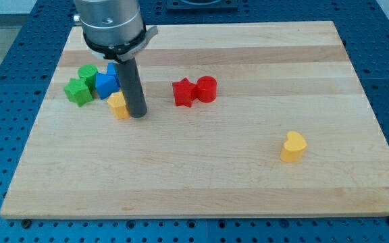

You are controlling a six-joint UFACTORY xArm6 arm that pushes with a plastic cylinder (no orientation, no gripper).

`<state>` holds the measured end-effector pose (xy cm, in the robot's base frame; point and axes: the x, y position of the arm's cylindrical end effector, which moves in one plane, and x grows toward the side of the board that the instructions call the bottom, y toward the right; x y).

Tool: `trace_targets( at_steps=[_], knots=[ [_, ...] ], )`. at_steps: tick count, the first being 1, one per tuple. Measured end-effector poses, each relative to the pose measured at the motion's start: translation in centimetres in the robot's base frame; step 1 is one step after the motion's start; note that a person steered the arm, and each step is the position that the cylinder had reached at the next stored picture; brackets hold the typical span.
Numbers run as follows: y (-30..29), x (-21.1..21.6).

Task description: Move the yellow heart to the bottom of the red circle

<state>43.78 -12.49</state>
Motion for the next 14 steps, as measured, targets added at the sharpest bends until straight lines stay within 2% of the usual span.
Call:
trace_targets(
  at_steps=[2,4,6,8,12,14],
  knots=[
    [-3.6,-0.6],
    [-1.9,1.1],
    [3.4,7.5],
    [10.8,11.7],
    [28.4,12.3],
    [29.5,10.9]
  ],
)
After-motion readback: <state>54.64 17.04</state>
